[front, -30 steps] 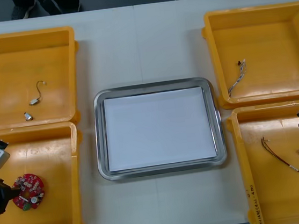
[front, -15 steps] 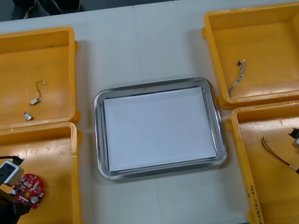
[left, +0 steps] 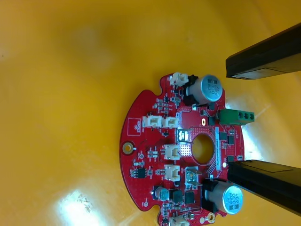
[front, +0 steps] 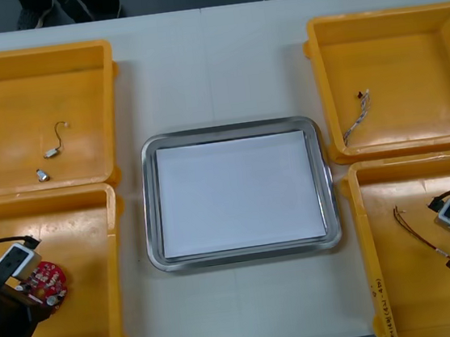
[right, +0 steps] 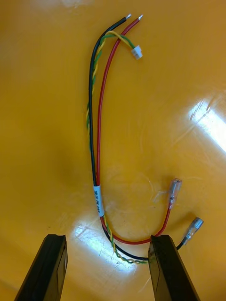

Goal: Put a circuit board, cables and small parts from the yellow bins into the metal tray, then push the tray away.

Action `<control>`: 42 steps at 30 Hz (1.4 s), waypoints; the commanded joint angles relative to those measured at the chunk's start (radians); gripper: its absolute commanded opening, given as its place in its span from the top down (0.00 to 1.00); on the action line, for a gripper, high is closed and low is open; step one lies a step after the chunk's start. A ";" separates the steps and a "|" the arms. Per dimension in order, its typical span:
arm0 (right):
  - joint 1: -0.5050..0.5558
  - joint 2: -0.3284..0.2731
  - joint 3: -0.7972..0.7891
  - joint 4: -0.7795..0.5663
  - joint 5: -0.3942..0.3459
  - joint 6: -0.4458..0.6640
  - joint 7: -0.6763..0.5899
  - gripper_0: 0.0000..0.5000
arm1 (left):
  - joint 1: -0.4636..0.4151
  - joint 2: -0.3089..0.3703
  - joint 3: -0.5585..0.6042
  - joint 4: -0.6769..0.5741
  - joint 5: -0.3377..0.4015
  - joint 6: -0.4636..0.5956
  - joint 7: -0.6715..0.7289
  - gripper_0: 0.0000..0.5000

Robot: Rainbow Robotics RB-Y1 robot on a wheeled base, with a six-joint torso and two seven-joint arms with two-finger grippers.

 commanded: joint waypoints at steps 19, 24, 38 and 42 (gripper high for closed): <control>-0.082 0.149 0.052 0.038 0.112 0.078 0.054 0.00 | 0.041 0.000 0.006 0.036 0.052 -0.035 -0.157 0.00; -0.085 0.158 0.052 0.051 0.118 0.078 0.070 0.00 | 0.050 -0.002 0.005 0.037 0.048 -0.035 -0.168 0.00; -0.101 0.183 0.065 0.091 0.126 0.071 0.100 0.00 | 0.068 -0.002 -0.017 0.039 0.022 -0.081 -0.180 0.00; -0.104 0.187 0.066 0.091 0.126 0.070 0.100 0.00 | 0.065 0.000 -0.024 0.046 0.014 -0.095 -0.181 0.00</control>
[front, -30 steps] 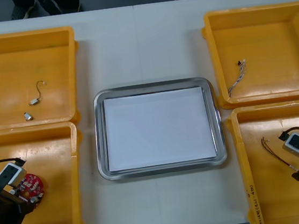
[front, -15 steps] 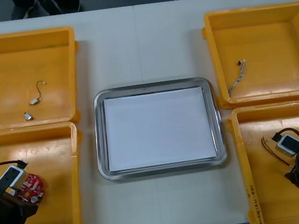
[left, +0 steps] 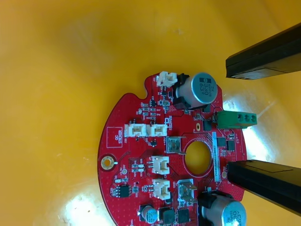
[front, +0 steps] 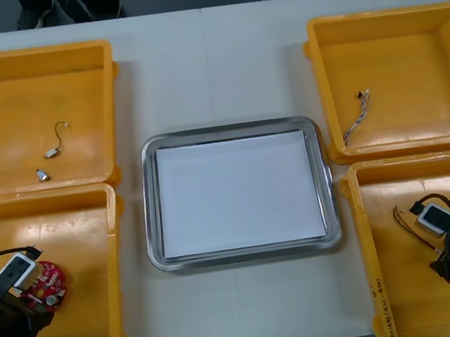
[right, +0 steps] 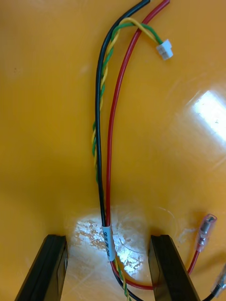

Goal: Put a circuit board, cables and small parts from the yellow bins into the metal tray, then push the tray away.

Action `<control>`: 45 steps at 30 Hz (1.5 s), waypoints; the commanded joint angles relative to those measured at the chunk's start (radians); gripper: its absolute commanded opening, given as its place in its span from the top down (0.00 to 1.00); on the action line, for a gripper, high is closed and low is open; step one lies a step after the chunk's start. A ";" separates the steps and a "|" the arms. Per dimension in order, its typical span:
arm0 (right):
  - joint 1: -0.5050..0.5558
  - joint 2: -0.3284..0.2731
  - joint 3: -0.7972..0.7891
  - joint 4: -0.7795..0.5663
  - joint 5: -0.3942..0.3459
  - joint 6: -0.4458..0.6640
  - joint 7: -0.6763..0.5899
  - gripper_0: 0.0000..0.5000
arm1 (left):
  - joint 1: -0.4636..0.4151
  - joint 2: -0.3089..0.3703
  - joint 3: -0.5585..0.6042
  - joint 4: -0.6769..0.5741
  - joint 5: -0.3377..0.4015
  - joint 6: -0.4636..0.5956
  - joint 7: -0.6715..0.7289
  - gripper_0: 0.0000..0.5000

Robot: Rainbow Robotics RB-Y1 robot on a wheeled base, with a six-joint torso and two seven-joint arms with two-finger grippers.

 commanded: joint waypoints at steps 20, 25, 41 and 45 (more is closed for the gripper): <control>-0.020 0.022 0.020 0.003 -0.008 -0.001 0.034 1.00 | -0.002 -0.002 -0.035 0.048 -0.001 -0.021 -0.108 1.00; -0.030 0.022 -0.012 -0.016 -0.025 0.052 0.034 1.00 | -0.005 0.000 -0.035 0.048 -0.002 -0.021 -0.109 1.00; -0.066 0.022 -0.192 -0.161 -0.169 0.288 0.026 1.00 | -0.065 0.000 0.100 -0.031 0.073 0.068 -0.088 1.00; -0.072 0.022 -0.232 -0.217 -0.172 0.341 0.023 1.00 | -0.091 0.001 0.141 -0.060 0.084 0.125 -0.036 1.00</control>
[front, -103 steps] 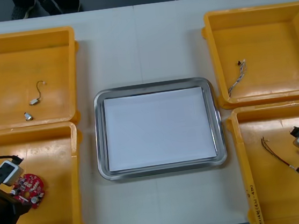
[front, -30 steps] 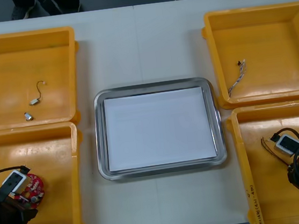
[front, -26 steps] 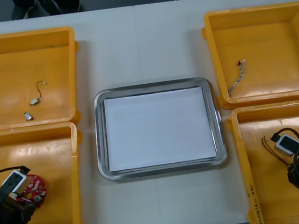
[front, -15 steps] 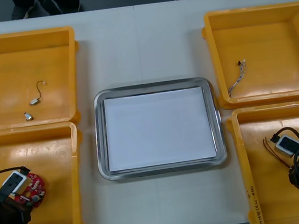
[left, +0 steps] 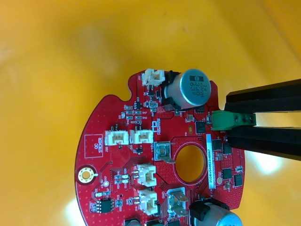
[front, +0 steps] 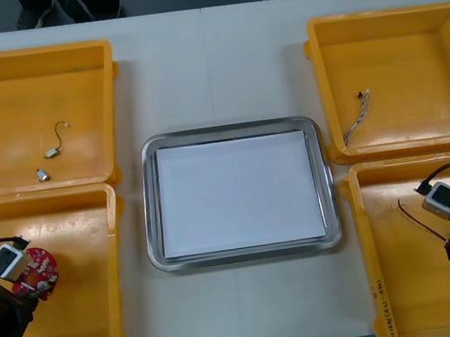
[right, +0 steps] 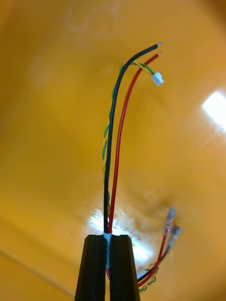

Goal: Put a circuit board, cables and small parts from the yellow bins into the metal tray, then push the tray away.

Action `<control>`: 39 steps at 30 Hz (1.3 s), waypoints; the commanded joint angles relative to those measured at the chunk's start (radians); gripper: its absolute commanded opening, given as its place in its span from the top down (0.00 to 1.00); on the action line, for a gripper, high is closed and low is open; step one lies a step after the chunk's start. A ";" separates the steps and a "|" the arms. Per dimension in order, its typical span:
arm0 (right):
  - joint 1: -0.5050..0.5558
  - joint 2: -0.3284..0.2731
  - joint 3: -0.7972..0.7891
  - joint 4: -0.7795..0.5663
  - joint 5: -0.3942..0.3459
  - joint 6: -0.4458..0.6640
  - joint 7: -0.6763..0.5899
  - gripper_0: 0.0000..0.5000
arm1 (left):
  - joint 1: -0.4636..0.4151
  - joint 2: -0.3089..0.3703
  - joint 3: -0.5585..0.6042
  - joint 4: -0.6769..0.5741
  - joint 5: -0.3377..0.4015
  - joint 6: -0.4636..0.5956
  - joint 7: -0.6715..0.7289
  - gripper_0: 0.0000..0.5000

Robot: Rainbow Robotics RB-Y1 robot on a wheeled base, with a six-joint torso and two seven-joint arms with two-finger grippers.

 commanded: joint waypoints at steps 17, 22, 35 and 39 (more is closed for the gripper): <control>-0.117 0.013 -0.139 -0.237 -0.149 0.280 -0.393 1.00 | -0.218 0.087 0.064 -0.222 0.009 0.326 0.414 1.00; -0.186 0.015 -0.113 -0.271 -0.171 0.335 -0.566 1.00 | -0.312 0.103 0.047 -0.236 0.033 0.413 0.537 1.00; -0.345 0.073 -0.011 -0.271 -0.135 0.403 -0.836 1.00 | -0.474 0.106 -0.180 -0.302 0.001 0.413 0.908 1.00; -0.398 0.102 0.025 -0.270 -0.112 0.432 -0.910 1.00 | -0.533 0.106 -0.249 -0.300 -0.005 0.413 0.989 1.00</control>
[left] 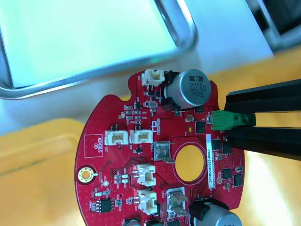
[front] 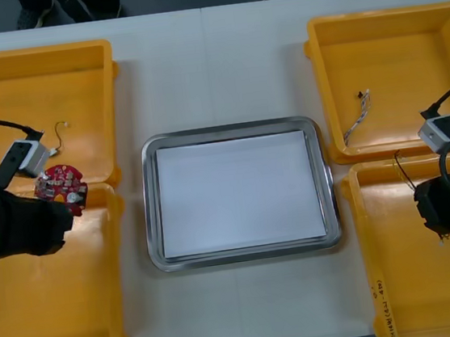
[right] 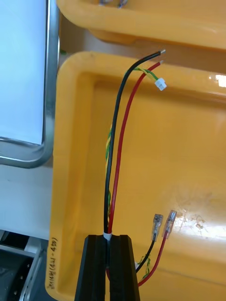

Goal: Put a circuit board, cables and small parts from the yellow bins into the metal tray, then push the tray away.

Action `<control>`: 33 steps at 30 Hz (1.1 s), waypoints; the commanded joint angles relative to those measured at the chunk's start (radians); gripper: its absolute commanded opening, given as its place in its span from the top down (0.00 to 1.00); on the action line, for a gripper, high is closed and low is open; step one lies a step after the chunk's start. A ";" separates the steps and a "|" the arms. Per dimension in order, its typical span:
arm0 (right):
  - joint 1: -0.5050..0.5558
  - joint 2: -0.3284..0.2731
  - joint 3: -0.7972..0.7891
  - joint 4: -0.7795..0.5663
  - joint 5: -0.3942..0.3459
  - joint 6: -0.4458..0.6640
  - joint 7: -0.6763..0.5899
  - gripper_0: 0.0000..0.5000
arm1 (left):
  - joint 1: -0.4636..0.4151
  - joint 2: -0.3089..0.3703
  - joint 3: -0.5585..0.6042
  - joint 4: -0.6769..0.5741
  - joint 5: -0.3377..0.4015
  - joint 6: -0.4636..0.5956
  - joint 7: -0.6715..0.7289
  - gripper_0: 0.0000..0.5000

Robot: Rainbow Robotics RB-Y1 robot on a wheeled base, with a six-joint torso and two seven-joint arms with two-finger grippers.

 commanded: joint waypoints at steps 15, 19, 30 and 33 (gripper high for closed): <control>-0.212 0.177 0.104 0.053 0.122 0.120 -0.173 1.00 | -0.279 0.037 -0.417 -0.019 -0.098 0.008 0.390 1.00; -0.213 0.197 0.104 0.067 0.148 0.120 -0.170 1.00 | -0.339 0.037 -0.535 0.039 -0.134 0.008 0.436 1.00; -0.213 0.216 0.101 0.069 0.180 0.120 -0.153 1.00 | -0.416 -0.032 -0.661 0.176 -0.185 0.008 0.447 1.00; -0.213 0.219 0.101 0.070 0.186 0.120 -0.153 1.00 | -0.416 -0.040 -0.701 0.180 -0.217 0.008 0.442 1.00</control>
